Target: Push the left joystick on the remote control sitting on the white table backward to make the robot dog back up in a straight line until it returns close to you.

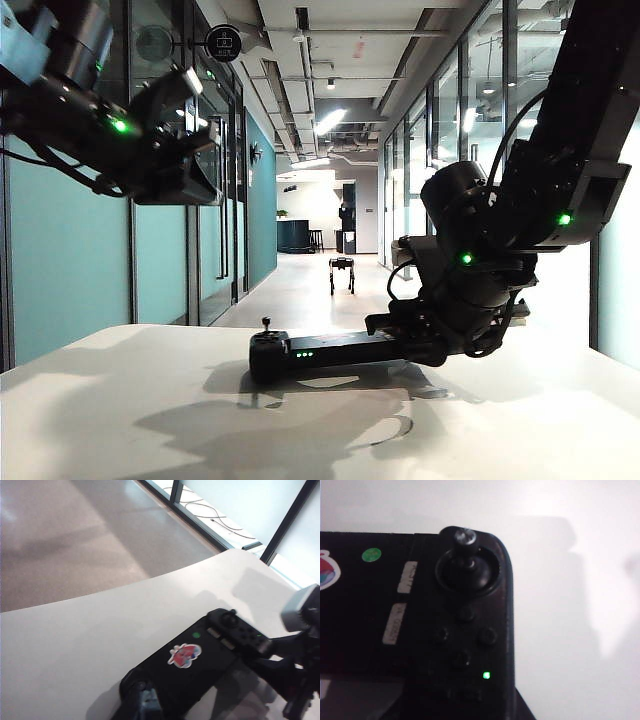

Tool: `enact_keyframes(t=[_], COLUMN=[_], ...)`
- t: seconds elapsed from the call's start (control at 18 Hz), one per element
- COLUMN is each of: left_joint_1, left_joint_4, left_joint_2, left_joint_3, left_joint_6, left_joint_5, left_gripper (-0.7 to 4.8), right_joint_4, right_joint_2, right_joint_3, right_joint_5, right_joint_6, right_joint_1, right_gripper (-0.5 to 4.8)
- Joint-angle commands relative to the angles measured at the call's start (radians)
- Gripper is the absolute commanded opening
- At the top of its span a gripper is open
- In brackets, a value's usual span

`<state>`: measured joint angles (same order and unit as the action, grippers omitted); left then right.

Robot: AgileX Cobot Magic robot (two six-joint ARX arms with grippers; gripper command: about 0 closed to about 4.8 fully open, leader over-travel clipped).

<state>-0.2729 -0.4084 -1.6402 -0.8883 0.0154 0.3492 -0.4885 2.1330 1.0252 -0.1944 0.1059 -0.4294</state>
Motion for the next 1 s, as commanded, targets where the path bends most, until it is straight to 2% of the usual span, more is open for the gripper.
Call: enact_keyframes(t=[0.06, 0.17, 0.22, 0.39, 0.72, 0.89, 1.0], left_joint_1=[0.0, 0.0, 0.0, 0.0, 0.002, 0.01, 0.022], left_joint_4=[-0.014, -0.038, -0.067, -0.076, 0.003, 0.056, 0.057], left_joint_2=[-0.047, -0.091, -0.129, -0.213, -0.452, -0.538, -0.583], left_joint_3=[-0.021, -0.022, -0.022, -0.059, -0.345, -0.437, -0.476], left_joint_6=[-0.025, -0.045, -0.045, -0.069, -0.077, -0.136, -0.147], left_joint_5=[0.014, 0.04, 0.088, 0.1, 0.168, 0.194, 0.213], left_gripper=[-0.06, -0.06, -0.06, -0.06, -0.06, -0.06, -0.06], right_joint_4=[-0.032, -0.032, -0.031, -0.031, -0.023, -0.014, -0.009], right_joint_2=[-0.014, -0.013, -0.013, -0.013, -0.013, -0.013, -0.013], right_joint_3=[0.005, 0.005, 0.005, 0.005, 0.005, 0.005, 0.005], right_joint_5=[-0.066, -0.094, -0.095, -0.095, -0.095, -0.099, -0.099], right_joint_6=[0.032, 0.06, 0.066, 0.078, 0.078, 0.078, 0.078], right_joint_1=[-0.005, -0.007, -0.007, -0.007, -0.007, -0.007, -0.007], right_gripper=[1.57, 1.57, 1.57, 1.57, 1.57, 1.57, 1.57])
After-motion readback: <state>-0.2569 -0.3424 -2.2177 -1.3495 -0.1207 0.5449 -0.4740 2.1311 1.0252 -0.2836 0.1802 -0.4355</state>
